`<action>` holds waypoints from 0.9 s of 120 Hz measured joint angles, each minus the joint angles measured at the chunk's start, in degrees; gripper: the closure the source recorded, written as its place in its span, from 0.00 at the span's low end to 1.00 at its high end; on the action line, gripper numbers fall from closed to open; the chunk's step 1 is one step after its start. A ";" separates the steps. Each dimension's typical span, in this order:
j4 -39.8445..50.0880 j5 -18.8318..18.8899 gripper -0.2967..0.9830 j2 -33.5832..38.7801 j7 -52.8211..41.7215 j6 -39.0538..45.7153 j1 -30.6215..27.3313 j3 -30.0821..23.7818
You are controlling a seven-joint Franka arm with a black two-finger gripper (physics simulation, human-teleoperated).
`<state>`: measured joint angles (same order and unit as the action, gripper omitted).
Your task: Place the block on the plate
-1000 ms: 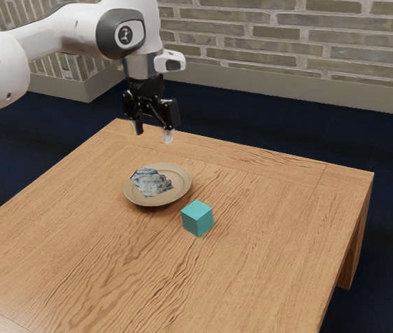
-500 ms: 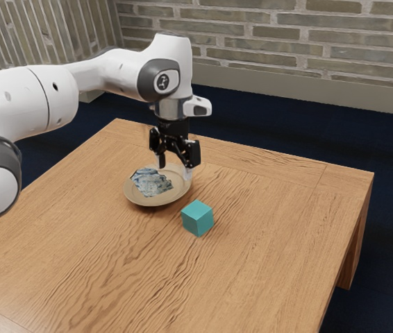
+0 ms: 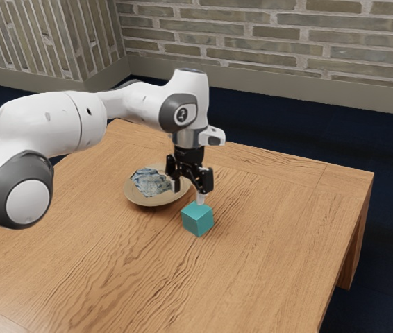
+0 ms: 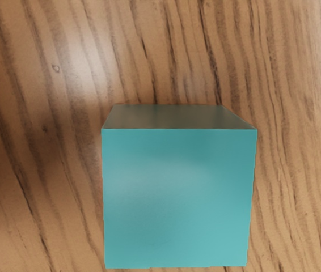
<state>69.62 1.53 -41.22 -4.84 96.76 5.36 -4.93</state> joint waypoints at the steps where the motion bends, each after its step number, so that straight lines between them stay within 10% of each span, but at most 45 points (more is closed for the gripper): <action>1: -0.19 0.00 0.23 -0.20 -0.02 0.04 0.00 0.00; 108: -5.93 -0.38 0.23 -9.06 -1.25 1.24 0.97 0.19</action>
<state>63.69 1.15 -50.27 -6.09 98.00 6.33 -4.74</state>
